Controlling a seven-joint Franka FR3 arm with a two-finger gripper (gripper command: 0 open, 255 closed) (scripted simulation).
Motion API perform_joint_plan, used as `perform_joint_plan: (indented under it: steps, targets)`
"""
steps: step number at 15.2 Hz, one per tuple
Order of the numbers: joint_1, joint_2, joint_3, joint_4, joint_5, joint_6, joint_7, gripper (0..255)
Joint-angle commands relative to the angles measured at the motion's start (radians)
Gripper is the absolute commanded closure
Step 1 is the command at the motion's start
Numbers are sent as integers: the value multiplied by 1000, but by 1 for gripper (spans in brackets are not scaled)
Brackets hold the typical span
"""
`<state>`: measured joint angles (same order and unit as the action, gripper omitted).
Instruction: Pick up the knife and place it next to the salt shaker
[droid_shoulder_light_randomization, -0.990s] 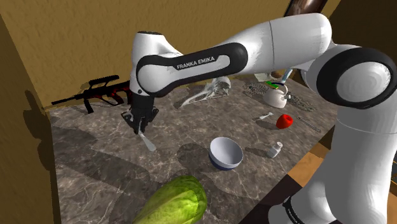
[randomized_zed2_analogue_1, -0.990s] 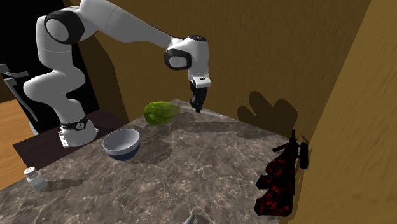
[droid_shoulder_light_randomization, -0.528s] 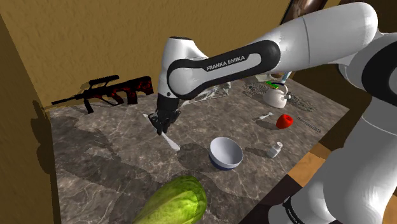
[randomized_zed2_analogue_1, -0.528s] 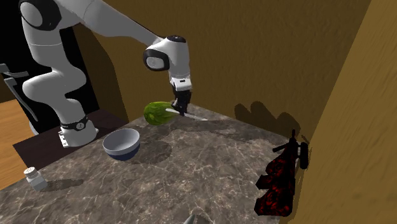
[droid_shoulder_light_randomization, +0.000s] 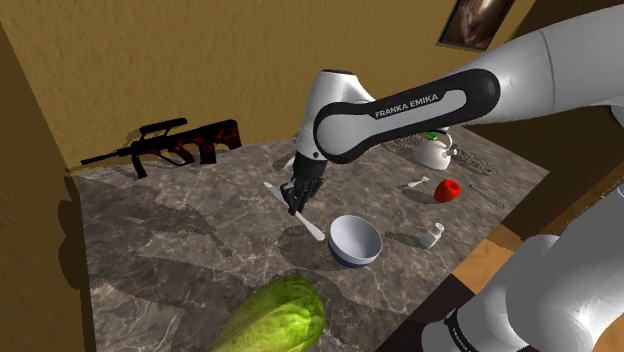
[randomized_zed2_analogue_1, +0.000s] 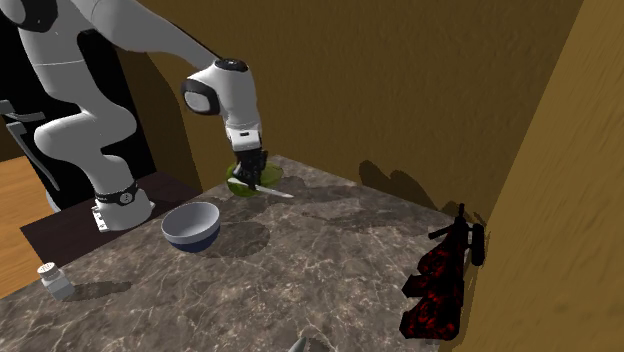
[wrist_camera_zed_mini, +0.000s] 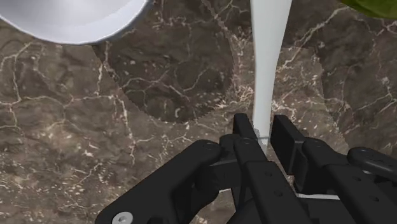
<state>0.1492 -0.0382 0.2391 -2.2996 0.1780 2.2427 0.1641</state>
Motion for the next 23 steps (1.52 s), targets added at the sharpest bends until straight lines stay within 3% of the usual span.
perform_joint_plan:
  steps: [1,11,17,23]
  targets:
    - [-15,-65,-18,-72,18,2,-47,255]
    - [-94,-351,-151,-355,18,-30,-262,255]
    - [-175,-505,-252,-476,-49,-79,-389,255]
    - [-290,-626,-367,-552,-155,-138,-528,255]
